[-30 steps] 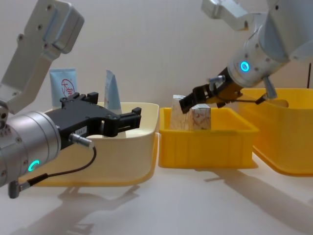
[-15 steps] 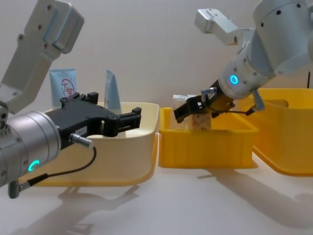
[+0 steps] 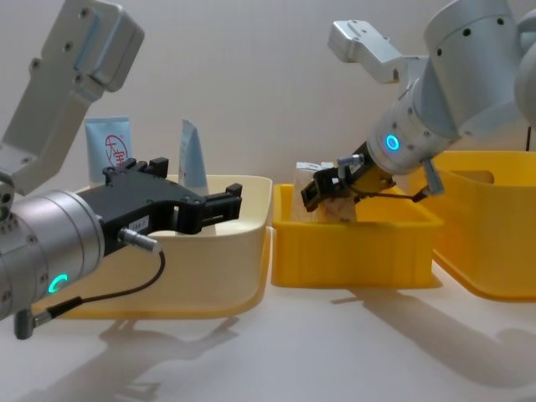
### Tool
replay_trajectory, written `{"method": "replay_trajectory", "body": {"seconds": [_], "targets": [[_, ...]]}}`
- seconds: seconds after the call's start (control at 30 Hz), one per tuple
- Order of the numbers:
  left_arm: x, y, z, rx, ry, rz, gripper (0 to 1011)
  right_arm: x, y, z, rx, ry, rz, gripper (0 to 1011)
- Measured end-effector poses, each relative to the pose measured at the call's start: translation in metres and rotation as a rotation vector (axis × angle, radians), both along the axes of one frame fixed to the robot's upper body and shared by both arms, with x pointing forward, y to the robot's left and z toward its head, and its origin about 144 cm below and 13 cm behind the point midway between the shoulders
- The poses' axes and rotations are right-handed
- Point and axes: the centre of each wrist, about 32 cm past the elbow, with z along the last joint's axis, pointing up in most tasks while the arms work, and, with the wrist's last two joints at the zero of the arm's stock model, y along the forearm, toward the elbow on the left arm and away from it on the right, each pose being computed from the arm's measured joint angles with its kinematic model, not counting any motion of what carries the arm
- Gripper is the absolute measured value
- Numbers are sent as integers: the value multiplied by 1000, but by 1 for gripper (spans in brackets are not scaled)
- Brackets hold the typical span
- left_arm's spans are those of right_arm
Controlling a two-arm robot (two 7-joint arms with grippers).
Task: Bimanual collaborative sorting of washing and personal care products
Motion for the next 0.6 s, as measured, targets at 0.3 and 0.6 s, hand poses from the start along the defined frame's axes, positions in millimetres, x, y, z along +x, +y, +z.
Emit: {"method": "replay_trajectory", "body": {"seconds": [0.3, 0.6], "targets": [[0, 0, 0, 0, 0, 0, 1003, 1, 1, -1, 1, -2, -1, 433], [0, 0, 0, 0, 0, 0, 1003, 1, 1, -2, 2, -3, -1, 404]]}}
